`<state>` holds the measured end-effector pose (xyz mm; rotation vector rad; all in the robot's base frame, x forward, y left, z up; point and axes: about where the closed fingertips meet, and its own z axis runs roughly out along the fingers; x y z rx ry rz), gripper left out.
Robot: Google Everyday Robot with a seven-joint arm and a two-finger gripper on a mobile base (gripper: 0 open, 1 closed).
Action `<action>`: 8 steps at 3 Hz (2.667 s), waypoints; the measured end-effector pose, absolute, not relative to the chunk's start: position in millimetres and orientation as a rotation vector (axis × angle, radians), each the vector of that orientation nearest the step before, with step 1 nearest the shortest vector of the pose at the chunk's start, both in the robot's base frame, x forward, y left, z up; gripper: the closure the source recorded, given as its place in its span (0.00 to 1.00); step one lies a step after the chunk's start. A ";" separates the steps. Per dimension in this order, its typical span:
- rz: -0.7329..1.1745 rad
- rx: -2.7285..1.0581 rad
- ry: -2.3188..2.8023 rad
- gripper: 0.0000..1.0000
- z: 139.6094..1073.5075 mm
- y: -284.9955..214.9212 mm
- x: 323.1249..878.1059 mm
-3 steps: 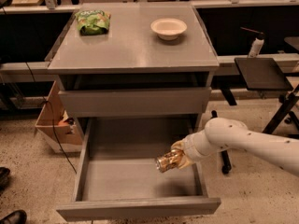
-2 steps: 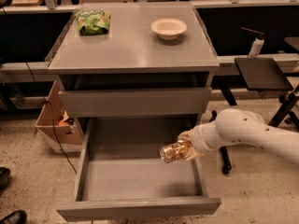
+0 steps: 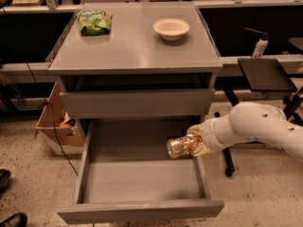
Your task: Pick orange can from middle drawer and place on counter
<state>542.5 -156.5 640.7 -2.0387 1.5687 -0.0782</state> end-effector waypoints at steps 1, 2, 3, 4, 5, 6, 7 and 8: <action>-0.090 -2.081 1.573 1.00 639.0 -155.6 544.3; -0.163 -2.097 1.570 1.00 678.8 -164.8 551.4; -0.303 -2.078 1.548 1.00 752.2 -178.4 565.9; -0.473 -1.999 1.488 1.00 854.0 -195.8 571.2; -0.538 -1.933 1.450 1.00 907.0 -208.9 564.6; -0.540 -1.930 1.446 1.00 909.5 -208.8 564.9; -0.525 -1.912 1.416 1.00 912.0 -194.3 573.8; -0.544 -1.865 1.358 1.00 927.6 -167.0 615.8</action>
Offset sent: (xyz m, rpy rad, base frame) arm 0.0231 -0.0255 0.1269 -0.1590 -0.1128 -0.0091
